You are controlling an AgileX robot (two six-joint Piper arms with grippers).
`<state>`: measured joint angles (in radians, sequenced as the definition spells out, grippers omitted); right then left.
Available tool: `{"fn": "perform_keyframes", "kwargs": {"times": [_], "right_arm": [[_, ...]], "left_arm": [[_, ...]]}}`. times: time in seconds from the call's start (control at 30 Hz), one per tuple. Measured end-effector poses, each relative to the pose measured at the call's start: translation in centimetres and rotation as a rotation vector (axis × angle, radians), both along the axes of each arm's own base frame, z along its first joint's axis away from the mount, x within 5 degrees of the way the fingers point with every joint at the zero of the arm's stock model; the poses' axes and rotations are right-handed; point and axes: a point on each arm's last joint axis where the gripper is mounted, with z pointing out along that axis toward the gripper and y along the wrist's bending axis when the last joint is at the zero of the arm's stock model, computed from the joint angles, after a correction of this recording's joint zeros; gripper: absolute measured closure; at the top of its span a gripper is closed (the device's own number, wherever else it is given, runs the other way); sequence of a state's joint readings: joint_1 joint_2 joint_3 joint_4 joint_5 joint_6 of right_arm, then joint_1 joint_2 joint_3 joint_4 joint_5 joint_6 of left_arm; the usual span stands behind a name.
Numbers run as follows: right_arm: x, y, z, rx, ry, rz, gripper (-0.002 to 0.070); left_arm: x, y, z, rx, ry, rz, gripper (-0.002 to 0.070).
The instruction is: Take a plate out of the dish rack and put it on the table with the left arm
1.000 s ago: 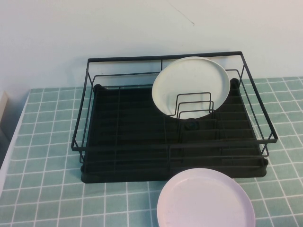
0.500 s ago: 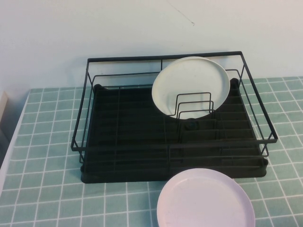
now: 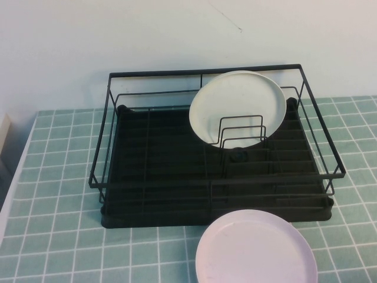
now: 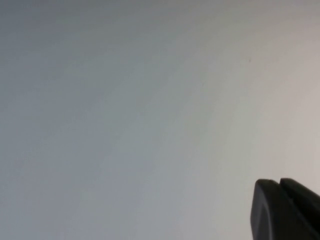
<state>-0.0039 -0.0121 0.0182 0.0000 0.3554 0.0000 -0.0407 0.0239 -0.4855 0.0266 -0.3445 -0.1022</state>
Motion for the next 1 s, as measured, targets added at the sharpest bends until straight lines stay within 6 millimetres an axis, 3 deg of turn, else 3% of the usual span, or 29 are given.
{"fn": "perform_keyframes", "kwargs": {"times": [0.07, 0.2, 0.4, 0.53, 0.63, 0.77, 1.0], "right_arm": [[0.0, 0.0, 0.0, 0.000, 0.000, 0.000, 0.0678], [0.0, 0.0, 0.0, 0.000, 0.000, 0.000, 0.0678], [0.0, 0.0, 0.0, 0.000, 0.000, 0.000, 0.0678], [0.0, 0.0, 0.0, 0.000, 0.000, 0.000, 0.0678], [0.0, 0.0, 0.0, 0.000, 0.000, 0.000, 0.0678], [0.0, 0.0, 0.0, 0.000, 0.000, 0.000, 0.0678], [0.0, 0.0, 0.0, 0.000, 0.000, 0.000, 0.0678]], "left_arm": [[0.2, 0.1, 2.5, -0.057, 0.110, -0.049, 0.0678], [2.8, -0.1, 6.6, -0.061, 0.405, -0.058, 0.0678], [9.5, -1.7, 11.1, 0.164, 0.946, -0.108, 0.0678], [14.6, -3.6, 12.6, 0.362, 1.126, -0.286, 0.0678], [18.8, -4.9, 13.0, 0.439, 1.132, -0.413, 0.0678], [25.2, -6.2, 12.1, 0.306, 1.087, -0.593, 0.0678], [32.2, -8.5, 7.7, 0.466, 1.010, -0.866, 0.0678]]}}
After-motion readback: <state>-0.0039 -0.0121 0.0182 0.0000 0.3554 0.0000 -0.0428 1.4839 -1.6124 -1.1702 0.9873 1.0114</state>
